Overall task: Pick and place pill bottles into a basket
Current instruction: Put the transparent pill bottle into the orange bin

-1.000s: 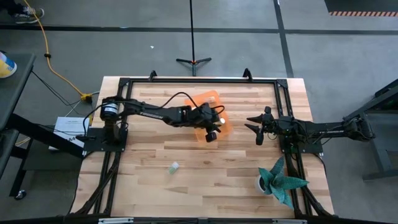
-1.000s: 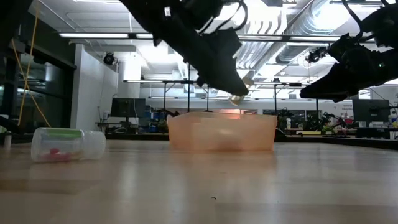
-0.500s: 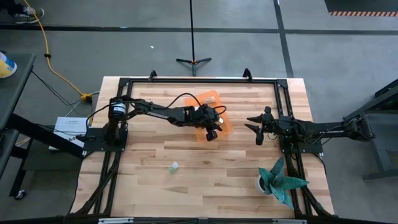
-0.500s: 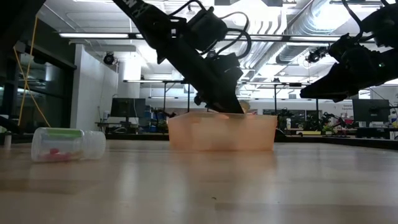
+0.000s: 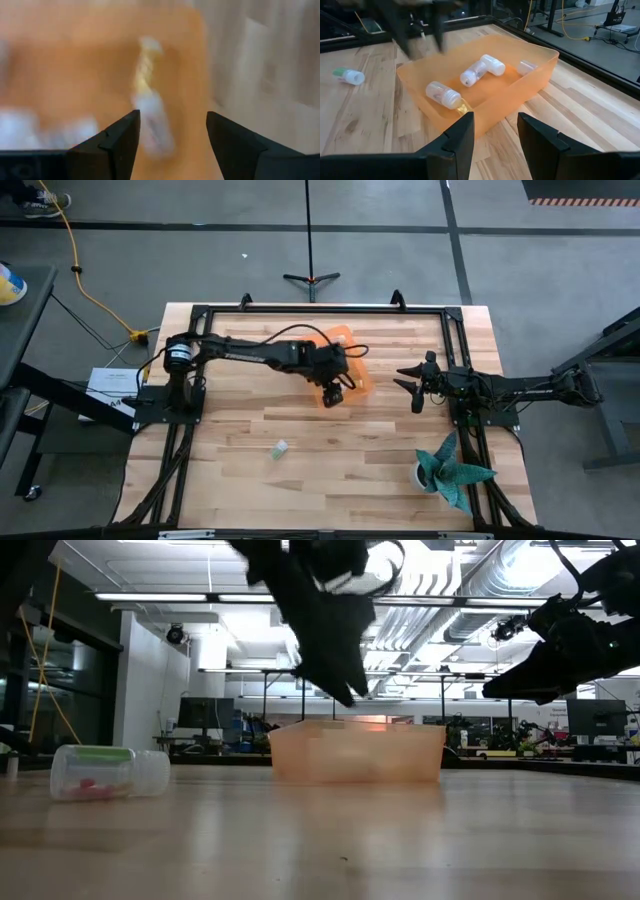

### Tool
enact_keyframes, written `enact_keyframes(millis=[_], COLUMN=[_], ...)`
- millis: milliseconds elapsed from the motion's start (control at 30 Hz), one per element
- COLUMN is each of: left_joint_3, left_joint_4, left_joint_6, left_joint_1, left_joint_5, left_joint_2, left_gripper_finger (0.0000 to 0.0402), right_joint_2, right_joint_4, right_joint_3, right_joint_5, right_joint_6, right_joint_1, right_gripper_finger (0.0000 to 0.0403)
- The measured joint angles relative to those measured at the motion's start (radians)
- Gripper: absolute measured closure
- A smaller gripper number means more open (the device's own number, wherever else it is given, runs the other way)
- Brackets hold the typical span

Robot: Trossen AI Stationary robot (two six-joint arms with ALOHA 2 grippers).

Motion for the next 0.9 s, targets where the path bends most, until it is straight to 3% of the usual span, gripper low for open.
enact_keyframes(millis=[200, 367, 633, 900], left_joint_3=[0.153, 0.162, 0.162, 0.162], left_joint_4=[-0.404, -0.604, -0.657, -0.738], left_joint_6=[-0.230, -0.453, -0.749, -0.875], left_joint_1=[-0.109, -0.246, -0.408, -0.460], left_joint_5=[0.165, 0.161, 0.047, 0.003], left_joint_2=[-0.006, -0.004, 0.044, 0.116], left_gripper_finger=[0.0138, 0.0137, 0.0137, 0.0137], right_joint_2=[0.000, -0.001, 0.000, -0.001], right_joint_4=[-0.001, -0.002, -0.002, -0.002], right_joint_3=[0.000, 0.000, 0.000, 0.000], right_joint_5=[-0.003, -0.006, -0.007, -0.008], right_joint_6=[0.001, 0.007, 0.010, 0.011], right_joint_1=[0.000, 0.000, 0.000, 0.000], right_gripper_finger=[0.0261, 0.0261, 0.0261, 0.0261])
